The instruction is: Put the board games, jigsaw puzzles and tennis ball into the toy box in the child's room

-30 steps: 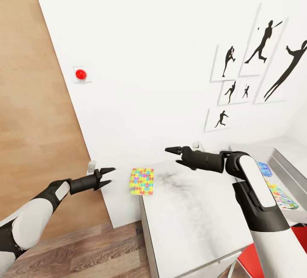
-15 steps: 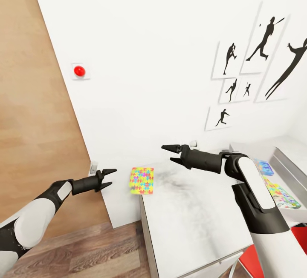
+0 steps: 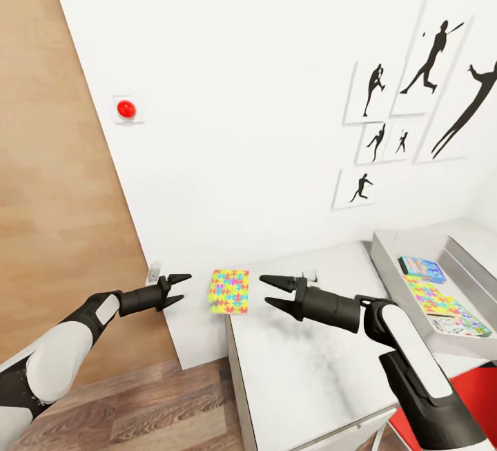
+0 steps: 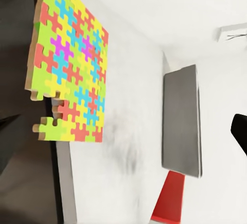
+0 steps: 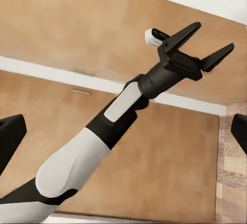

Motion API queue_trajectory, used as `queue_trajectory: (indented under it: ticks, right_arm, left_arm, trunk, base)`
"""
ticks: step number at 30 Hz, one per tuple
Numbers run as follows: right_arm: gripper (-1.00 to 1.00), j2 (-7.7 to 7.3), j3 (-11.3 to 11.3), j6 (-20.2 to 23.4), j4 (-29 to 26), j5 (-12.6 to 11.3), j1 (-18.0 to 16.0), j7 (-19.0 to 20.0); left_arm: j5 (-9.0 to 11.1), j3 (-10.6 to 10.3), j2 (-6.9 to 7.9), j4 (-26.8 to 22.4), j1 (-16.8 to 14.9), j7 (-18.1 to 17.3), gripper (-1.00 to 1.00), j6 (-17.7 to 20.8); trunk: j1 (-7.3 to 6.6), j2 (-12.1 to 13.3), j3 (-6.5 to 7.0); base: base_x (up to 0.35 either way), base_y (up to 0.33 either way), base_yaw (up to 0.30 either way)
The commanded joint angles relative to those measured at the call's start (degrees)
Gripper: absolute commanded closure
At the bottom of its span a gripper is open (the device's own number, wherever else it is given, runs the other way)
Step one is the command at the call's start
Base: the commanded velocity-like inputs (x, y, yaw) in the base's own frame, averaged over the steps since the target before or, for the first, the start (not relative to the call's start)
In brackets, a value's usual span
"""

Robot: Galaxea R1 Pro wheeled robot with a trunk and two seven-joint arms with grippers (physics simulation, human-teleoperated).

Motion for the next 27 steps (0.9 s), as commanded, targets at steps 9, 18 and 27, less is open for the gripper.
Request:
queue_trajectory:
  ticks: [9, 18, 27]
  right_arm:
    - [-1.00, -0.02, 0.2, 0.0, 0.0, -0.2, 1.3, 0.8]
    - [-1.00, 0.12, 0.3, 0.0, 0.0, -0.2, 1.4, 0.9]
    - [-1.00, 0.67, 0.0, -0.5, -0.1, -0.6, -8.5, 0.3]
  left_arm:
    - [-0.1, 0.4, 0.42, 0.0, 0.0, -0.7, -1.00, 0.5]
    - [0.0, 0.4, 0.59, 0.0, 0.0, -0.9, -1.00, 0.5]
    - [0.0, 0.4, 0.02, 0.0, 0.0, -0.8, -1.00, 0.4]
  trunk:
    - [1.99, -3.7, -1.69]
    - [3.97, -7.3, -3.31]
    - [5.95, -10.9, -4.92]
  base:
    - [0.000, 0.000, 0.000]
    - [0.000, 0.000, 0.000]
    - [0.000, 0.000, 0.000]
